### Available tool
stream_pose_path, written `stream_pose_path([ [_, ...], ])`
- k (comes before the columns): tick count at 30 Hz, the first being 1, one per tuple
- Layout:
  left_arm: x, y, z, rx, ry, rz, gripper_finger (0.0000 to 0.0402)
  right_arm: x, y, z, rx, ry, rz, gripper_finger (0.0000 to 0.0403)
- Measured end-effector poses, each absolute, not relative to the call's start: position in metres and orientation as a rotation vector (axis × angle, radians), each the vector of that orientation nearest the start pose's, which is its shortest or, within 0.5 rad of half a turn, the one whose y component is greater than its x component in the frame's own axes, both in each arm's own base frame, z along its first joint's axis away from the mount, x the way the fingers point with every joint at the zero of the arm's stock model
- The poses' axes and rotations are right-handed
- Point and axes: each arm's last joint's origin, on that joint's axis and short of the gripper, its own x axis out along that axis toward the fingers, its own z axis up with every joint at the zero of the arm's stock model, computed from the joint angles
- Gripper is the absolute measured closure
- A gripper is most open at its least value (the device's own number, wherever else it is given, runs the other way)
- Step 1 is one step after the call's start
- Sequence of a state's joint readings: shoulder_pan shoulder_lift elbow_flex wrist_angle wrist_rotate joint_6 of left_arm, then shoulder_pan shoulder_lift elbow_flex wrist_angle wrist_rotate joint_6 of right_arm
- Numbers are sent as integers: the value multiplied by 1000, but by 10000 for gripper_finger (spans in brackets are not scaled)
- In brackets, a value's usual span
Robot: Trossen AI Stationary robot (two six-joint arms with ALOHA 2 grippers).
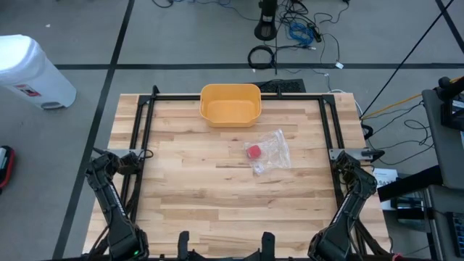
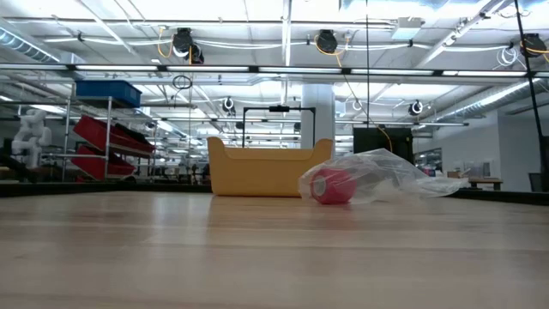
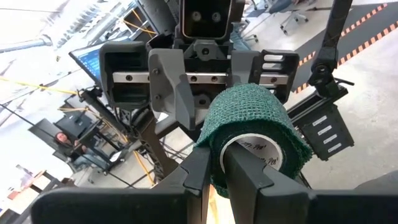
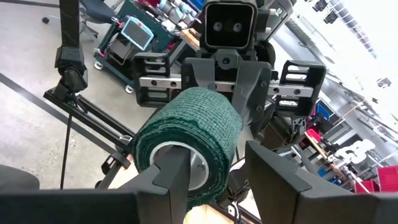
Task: Roll bandage
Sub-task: Roll the green bandage
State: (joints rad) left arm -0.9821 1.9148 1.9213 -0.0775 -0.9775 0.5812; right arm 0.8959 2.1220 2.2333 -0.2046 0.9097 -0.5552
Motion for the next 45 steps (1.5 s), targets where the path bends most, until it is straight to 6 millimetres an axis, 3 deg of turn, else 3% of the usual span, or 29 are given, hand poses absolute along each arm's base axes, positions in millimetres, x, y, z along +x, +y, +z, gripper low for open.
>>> stream_pose_path([
  [6, 263, -350, 408, 638, 37, -15, 355, 318, 361, 407, -634, 60, 1, 279],
  [19, 263, -350, 408, 612, 41, -5, 355, 317, 361, 407, -642, 66, -4, 365],
  [24, 263, -350, 407, 600, 48, 1, 340, 317, 361, 406, -645, 69, -3, 369],
  [35, 246, -362, 409, 579, 22, -32, 256, 317, 361, 406, -650, 71, 8, 371],
  [45, 239, -366, 410, 581, 22, -12, 249, 317, 361, 406, -659, 69, 6, 371],
])
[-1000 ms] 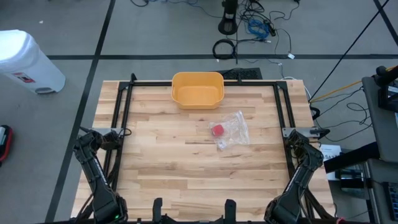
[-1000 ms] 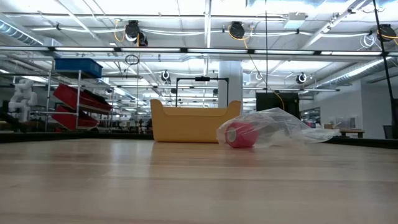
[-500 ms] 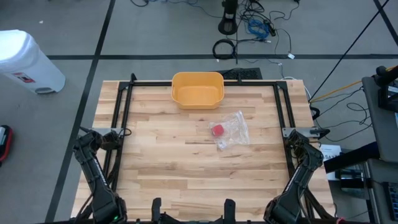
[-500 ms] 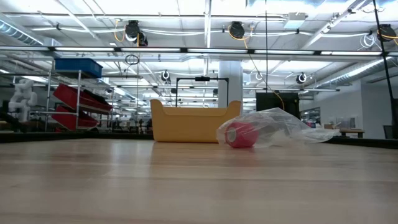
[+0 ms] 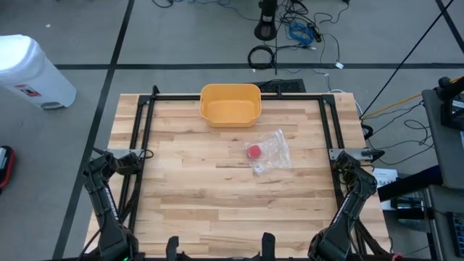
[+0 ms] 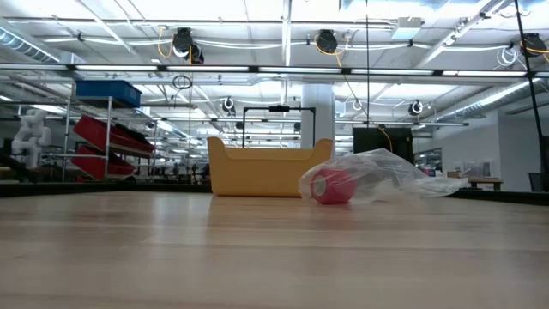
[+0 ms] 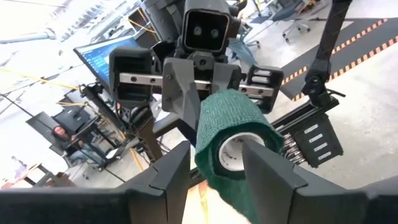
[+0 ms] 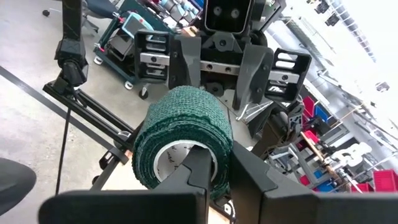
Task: Roll bandage
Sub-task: Roll the green bandage
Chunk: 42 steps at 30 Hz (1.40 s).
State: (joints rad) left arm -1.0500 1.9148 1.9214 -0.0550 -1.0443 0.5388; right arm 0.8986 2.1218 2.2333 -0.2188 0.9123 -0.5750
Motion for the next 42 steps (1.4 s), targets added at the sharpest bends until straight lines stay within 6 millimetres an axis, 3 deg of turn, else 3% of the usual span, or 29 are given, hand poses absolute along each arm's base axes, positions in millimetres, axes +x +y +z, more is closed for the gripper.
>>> stream_pose_path([
  [13, 243, -360, 409, 648, 47, 63, 249, 317, 361, 422, -777, -33, -39, 371],
  [21, 224, -366, 404, 749, 113, 193, 249, 313, 364, 427, -804, -72, -48, 371],
  [26, 217, -370, 390, 740, 141, 95, 249, 311, 366, 427, -812, -72, -50, 371],
  [34, 226, -370, 383, 901, 147, -130, 249, 310, 364, 427, -814, -41, -111, 371],
  [42, 241, -382, 368, 1387, 176, 55, 249, 309, 364, 429, -798, -49, -113, 371],
])
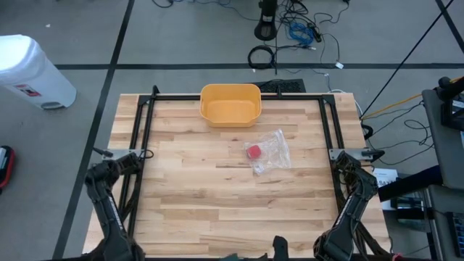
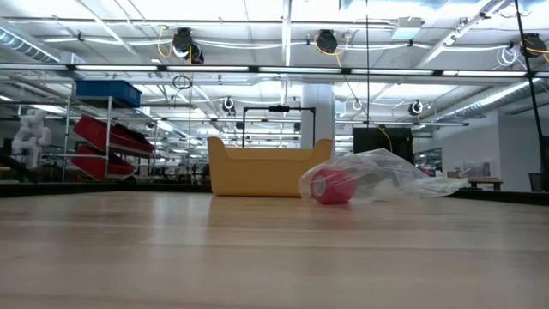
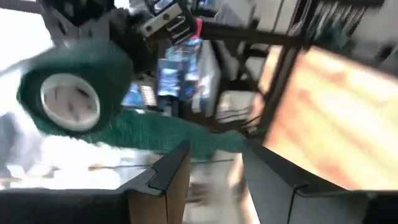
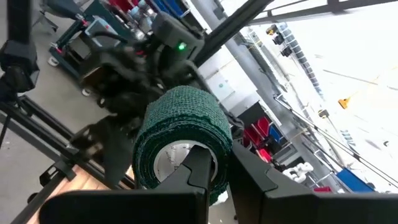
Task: Roll bandage
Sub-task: Roll the green bandage
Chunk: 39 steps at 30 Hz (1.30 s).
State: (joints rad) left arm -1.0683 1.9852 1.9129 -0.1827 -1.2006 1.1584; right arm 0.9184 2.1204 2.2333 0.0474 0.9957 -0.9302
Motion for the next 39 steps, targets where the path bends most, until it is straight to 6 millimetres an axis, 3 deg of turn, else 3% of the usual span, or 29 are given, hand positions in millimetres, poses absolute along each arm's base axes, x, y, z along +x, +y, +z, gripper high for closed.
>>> stream_pose_path([
  [8, 252, -403, 344, 1841, 120, -20, 249, 305, 363, 437, -788, -71, -168, 370],
  [14, 253, -403, 346, 1968, 122, -22, 249, 302, 364, 440, -776, -78, -182, 370],
  [32, 263, -384, 393, 2033, 160, 4, 249, 288, 353, 463, -620, -121, -177, 369],
  [39, 269, -378, 396, 2047, 185, 5, 249, 286, 353, 463, -603, -125, -166, 369],
])
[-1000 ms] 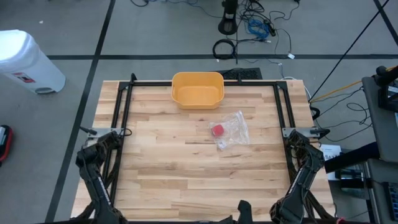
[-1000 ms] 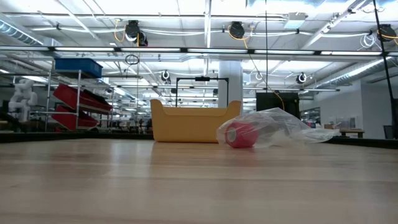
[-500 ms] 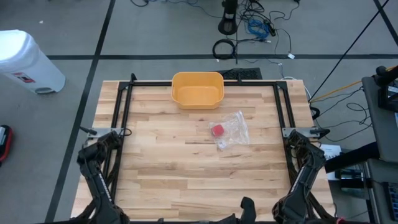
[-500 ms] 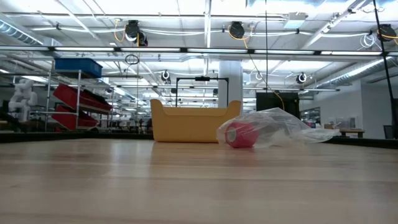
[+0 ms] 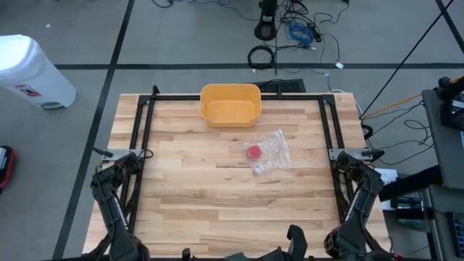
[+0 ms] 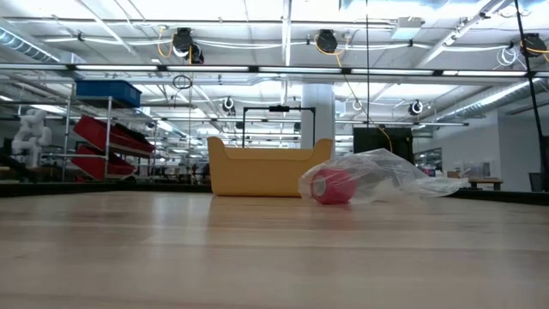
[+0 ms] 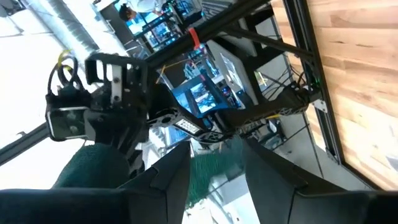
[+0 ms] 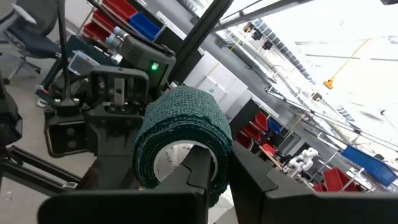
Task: Roll bandage
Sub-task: Roll the green bandage
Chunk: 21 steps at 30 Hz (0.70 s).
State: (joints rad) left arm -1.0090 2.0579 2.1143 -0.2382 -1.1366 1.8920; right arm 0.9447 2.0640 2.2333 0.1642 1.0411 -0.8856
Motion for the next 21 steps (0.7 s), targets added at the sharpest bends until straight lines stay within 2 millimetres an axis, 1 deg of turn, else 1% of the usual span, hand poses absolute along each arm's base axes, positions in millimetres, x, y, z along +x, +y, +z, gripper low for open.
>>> stream_pose_path([
  [7, 281, -367, 390, 2065, 264, 7, 249, 283, 357, 461, -572, -117, -144, 369],
  [13, 278, -367, 386, 2084, 287, -10, 249, 278, 363, 456, -541, -96, -109, 369],
  [21, 277, -368, 386, 2084, 283, -12, 249, 280, 364, 451, -504, -81, -74, 369],
])
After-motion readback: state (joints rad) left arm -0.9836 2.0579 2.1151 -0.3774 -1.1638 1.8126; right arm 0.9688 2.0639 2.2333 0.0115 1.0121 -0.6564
